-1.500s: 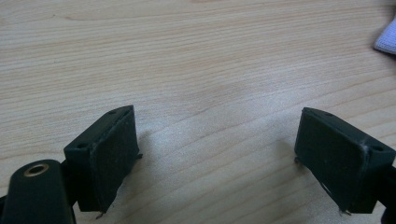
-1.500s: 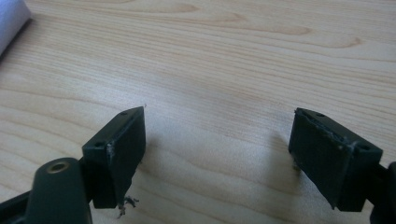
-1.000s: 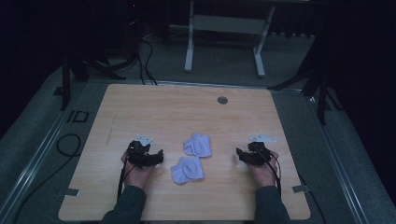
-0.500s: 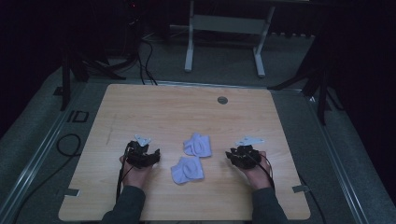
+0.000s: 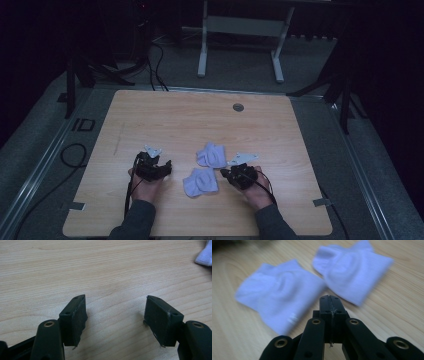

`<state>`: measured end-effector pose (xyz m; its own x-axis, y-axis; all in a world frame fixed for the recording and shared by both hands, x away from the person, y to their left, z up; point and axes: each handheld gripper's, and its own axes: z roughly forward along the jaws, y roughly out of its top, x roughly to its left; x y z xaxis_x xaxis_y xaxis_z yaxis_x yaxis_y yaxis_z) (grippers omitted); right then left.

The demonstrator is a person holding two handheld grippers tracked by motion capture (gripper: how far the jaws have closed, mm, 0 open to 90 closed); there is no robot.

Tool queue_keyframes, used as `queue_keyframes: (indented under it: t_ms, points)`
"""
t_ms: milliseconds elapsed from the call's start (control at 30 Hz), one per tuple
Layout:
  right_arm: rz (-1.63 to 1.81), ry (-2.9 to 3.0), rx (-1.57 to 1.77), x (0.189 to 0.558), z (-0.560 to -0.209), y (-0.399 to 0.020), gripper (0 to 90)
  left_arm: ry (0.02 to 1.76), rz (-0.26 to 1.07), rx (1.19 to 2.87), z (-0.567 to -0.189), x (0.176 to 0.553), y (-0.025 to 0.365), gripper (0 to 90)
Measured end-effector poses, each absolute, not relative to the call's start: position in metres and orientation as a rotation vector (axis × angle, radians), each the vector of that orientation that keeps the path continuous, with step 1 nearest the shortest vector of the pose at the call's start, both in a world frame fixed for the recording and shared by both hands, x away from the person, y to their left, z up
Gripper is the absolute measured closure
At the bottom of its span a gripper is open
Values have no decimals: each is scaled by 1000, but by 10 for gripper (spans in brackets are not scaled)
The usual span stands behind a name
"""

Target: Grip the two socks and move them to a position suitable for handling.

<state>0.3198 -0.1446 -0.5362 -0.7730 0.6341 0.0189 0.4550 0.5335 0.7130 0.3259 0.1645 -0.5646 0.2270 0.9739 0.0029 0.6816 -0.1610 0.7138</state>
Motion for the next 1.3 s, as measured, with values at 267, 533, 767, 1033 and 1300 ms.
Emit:
queue_keyframes:
  t_ms: [267,533,767,1033,1300]
  points:
    - [1103,2541,857,314,-541,-126,900,1516,646,1909,-565,326,164,347]
    - [1072,2582,856,318,-558,-118,900,1526,648,1903,-564,325,165,426]
    - [1068,2558,923,314,-558,-122,899,1518,605,1904,-562,324,166,490]
    - [1064,2513,1029,311,-558,-138,899,1426,582,1913,-554,317,157,499]
    - [1069,2485,1107,316,-558,-158,897,1334,526,1915,-547,306,150,564]
